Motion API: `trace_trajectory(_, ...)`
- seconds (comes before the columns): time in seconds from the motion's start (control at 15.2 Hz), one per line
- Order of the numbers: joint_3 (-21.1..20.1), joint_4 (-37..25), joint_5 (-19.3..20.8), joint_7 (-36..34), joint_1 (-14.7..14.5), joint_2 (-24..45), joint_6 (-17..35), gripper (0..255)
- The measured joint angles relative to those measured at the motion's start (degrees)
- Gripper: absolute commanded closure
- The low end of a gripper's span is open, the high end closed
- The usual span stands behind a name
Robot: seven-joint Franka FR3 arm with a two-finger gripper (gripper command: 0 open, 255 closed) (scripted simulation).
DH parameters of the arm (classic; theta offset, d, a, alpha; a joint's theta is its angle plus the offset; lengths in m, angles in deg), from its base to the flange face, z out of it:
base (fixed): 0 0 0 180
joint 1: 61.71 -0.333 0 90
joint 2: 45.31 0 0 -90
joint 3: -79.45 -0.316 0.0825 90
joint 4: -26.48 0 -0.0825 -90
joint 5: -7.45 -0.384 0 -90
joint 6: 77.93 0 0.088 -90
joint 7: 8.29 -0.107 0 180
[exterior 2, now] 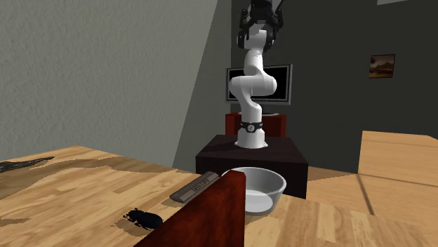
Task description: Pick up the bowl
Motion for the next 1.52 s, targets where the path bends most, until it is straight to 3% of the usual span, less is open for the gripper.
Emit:
trace_trajectory(0.33, -2.1, 3.1, -0.2, -2.7, 0.4, 2.2, 4.4, 0)
trace_trajectory(0.79, -7.1, 9.4, 0.0, -9.4, 1.5, 9.8, 16.1, 0)
trace_trajectory(1.19, -11.9, 11.9, 1.4, -16.6, 2.9, 19.3, 25.9, 0)
trace_trajectory(1.52, -15.4, 11.0, 5.1, -23.4, 4.9, 29.4, 33.0, 0)
